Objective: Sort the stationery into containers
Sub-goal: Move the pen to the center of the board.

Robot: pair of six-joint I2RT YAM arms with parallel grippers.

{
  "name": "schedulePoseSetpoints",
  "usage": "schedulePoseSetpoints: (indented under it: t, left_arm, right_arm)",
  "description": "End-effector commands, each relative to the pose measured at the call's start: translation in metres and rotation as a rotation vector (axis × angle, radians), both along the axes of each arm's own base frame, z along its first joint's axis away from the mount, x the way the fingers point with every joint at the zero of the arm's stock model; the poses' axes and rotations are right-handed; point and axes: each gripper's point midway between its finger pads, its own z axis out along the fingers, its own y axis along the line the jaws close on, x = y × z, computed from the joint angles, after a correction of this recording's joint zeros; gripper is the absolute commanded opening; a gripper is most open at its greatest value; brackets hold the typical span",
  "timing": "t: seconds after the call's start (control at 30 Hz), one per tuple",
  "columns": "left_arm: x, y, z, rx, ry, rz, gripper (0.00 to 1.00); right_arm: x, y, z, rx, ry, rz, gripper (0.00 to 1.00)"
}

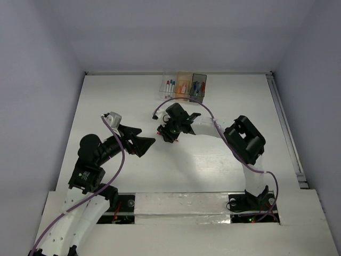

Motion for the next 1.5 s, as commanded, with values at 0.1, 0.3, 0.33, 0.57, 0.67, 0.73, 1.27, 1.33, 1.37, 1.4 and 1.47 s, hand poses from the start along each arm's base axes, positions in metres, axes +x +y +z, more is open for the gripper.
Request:
schedulePoseSetpoints:
  t: [0.1,0.3,0.33,0.57,0.67,0.73,1.27,1.33,1.37,1.4,1.47]
  left_arm:
    - [0.0,-0.001,0.005,-0.011,-0.035,-0.011,0.99]
    - [-0.001,-0.001,0.007,-0.013,-0.042,-0.014,0.99]
    - [-0.001,-0.001,0.006,-0.012,-0.042,-0.014,0.99]
    - [-0.001,-0.001,0.006,-0.013,-0.042,-0.014,0.99]
    - [-0.002,-0.001,0.008,-0.015,-0.048,-0.014,0.99]
    - [-0.002,-0.001,0.008,-0.014,-0.046,-0.012,0.99]
    - [-0.001,-0.001,0.006,-0.013,-0.04,-0.016,0.99]
    - [-0.001,-0.001,0.006,-0.014,-0.039,-0.015,0.99]
    - [-0.001,-0.001,0.005,-0.013,-0.038,-0.016,0.99]
    - [-0.001,-0.001,0.005,-0.012,-0.035,-0.016,0.99]
    - [-0.001,-0.002,0.006,-0.013,-0.038,-0.019,0.99]
  right_arm:
    - [-0.009,-0.011,0.041,0.061,-0.031,-0.078,0.57]
    - [-0.038,-0.003,0.071,0.251,0.046,-0.18,0.66]
    - [-0.05,-0.003,0.063,0.269,0.117,-0.229,0.66]
    - [-0.08,0.014,0.059,0.372,0.344,-0.331,0.67]
    - [-0.077,0.014,0.041,0.342,0.377,-0.378,0.69]
    - [-0.072,0.014,0.03,0.309,0.376,-0.409,0.7]
    - [-0.003,-0.019,-0.007,0.051,0.156,-0.74,0.82]
    - [0.002,-0.019,-0.008,0.027,0.144,-0.752,0.82]
    - [0.004,-0.02,-0.009,0.021,0.136,-0.757,0.82]
    - [0.005,-0.021,-0.009,0.012,0.13,-0.762,0.83]
    - [0.014,-0.02,-0.01,0.001,0.103,-0.783,0.84]
